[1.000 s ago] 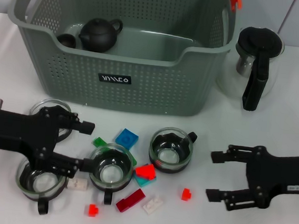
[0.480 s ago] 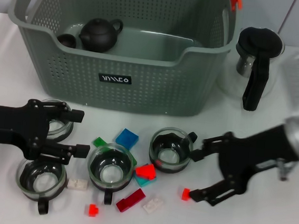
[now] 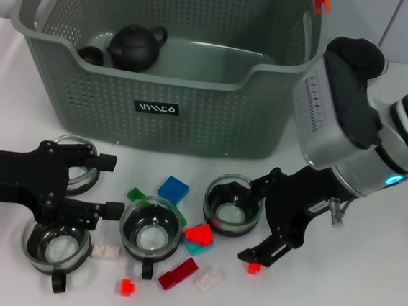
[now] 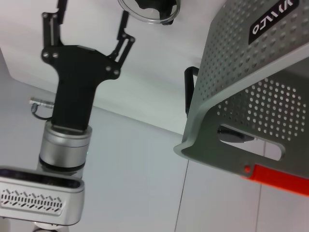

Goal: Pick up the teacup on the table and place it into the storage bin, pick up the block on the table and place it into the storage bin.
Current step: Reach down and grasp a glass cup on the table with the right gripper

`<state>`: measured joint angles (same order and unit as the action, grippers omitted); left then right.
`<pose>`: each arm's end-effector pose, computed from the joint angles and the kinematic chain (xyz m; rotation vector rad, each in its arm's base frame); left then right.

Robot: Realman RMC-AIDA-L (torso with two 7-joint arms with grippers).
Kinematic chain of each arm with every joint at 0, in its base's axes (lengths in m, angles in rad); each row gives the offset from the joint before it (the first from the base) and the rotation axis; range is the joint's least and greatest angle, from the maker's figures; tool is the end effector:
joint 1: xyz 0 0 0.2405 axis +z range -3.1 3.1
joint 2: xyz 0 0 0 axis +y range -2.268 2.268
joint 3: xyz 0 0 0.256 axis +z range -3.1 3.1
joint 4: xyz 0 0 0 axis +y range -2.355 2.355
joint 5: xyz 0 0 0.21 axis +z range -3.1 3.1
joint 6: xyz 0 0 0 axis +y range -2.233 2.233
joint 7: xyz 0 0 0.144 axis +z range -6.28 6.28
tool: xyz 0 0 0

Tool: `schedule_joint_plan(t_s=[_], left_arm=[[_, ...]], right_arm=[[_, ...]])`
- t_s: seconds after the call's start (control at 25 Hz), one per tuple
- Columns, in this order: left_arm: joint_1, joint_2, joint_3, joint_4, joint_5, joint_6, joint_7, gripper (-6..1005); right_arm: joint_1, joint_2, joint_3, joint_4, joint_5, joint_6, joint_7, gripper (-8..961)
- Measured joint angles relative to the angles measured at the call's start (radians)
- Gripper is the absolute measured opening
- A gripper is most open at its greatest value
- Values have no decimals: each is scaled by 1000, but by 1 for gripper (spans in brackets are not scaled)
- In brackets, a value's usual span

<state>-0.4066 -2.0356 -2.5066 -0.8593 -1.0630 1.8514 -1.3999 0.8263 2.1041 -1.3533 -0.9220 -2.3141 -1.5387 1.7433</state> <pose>-0.2834 0.2829 0.0501 -2.8508 -0.5486 -0.6419 0.1457 0.3535 -0.0633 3.0314 0.0139 0.3190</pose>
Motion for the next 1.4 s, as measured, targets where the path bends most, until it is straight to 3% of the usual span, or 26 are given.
schedule_joint_plan(t_s=[0.56, 0.72, 1.36, 1.4], left_arm=[[2, 0, 0, 24, -1, 0, 24, 873], [2, 0, 0, 25, -2, 0, 25, 873], [11, -5, 0, 25, -2, 0, 26, 873], [11, -5, 0, 25, -2, 0, 26, 873]], right_arm=[[-2, 5, -227, 37, 2, 213, 45, 833], [0, 5, -247, 38, 2, 233, 51, 734], [-2, 5, -282, 29, 2, 260, 54, 659], [-1, 5, -282, 29, 3, 259, 55, 611]])
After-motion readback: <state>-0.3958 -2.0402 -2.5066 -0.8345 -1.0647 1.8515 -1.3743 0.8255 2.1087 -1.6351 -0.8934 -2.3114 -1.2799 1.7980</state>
